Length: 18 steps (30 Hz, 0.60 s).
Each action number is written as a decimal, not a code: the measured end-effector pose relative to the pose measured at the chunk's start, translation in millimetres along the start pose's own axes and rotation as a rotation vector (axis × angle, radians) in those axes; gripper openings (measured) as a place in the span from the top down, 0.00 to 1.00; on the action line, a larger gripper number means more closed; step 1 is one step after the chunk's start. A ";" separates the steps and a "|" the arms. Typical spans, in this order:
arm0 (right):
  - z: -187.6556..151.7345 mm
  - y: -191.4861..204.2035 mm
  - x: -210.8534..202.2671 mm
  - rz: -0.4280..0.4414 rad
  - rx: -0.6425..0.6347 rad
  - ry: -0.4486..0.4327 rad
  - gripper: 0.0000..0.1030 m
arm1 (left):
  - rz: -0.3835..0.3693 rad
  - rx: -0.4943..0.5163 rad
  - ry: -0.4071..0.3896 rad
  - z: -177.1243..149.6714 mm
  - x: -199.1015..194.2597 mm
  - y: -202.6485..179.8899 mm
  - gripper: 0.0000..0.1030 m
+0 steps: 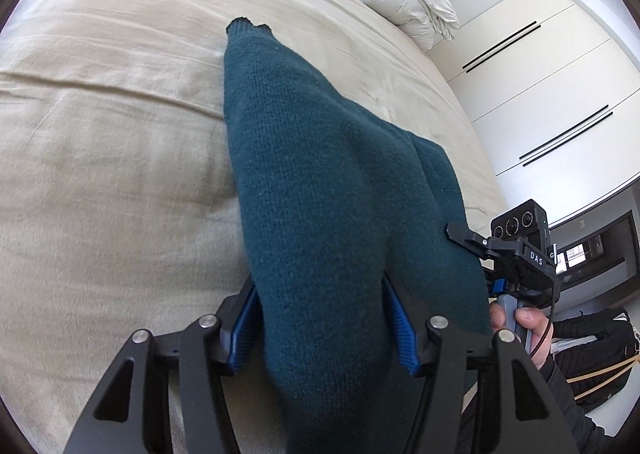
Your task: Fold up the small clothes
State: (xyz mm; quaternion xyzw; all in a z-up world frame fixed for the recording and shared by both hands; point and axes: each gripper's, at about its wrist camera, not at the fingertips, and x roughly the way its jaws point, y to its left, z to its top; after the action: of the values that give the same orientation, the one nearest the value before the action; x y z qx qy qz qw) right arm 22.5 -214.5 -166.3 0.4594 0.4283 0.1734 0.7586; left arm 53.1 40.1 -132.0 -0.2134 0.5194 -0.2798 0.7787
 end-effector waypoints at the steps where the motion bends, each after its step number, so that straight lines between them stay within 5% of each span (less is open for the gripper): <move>1: 3.2 -5.0 -4.3 0.015 0.028 -0.011 0.62 | -0.002 -0.009 -0.002 -1.5 -3.7 1.2 0.40; 10: 19.8 -2.6 -68.3 -0.032 0.076 -0.189 0.58 | 0.081 -0.033 -0.129 -1.0 -61.4 6.5 0.40; 18: 54.5 51.7 -22.1 0.030 -0.006 -0.123 0.58 | -0.028 0.070 -0.140 26.6 -48.1 -45.2 0.36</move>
State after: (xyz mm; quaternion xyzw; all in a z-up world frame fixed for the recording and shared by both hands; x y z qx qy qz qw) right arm 60.6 -232.1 -100.3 0.4732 0.3735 0.1574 0.7822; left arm 53.4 38.8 -60.8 -0.2122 0.4505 -0.2931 0.8161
